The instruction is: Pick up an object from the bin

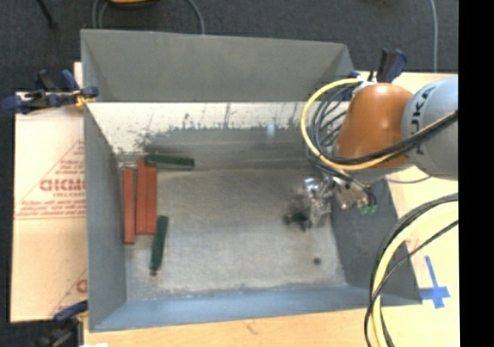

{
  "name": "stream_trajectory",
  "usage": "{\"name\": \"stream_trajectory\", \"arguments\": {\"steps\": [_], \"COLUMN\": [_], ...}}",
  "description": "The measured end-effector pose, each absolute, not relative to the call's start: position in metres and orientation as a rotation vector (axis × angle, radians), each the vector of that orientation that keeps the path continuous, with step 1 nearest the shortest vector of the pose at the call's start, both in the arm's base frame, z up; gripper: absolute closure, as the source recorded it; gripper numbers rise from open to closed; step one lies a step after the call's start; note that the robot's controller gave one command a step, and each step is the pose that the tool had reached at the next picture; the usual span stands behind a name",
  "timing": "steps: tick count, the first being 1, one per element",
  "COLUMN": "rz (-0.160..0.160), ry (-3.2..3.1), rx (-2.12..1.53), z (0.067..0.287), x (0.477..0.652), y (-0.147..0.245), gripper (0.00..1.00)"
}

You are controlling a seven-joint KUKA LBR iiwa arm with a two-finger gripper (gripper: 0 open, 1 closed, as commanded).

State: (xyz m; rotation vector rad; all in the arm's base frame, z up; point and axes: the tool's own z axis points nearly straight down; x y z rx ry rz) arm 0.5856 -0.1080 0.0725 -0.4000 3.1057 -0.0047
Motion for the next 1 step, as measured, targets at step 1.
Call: {"name": "stream_trajectory", "arguments": {"steps": [1], "rz": [-0.003], "ry": [3.118], "rx": [-0.328], "z": [0.1991], "x": [0.6048], "y": [-0.1167], "gripper": [1.0]}}
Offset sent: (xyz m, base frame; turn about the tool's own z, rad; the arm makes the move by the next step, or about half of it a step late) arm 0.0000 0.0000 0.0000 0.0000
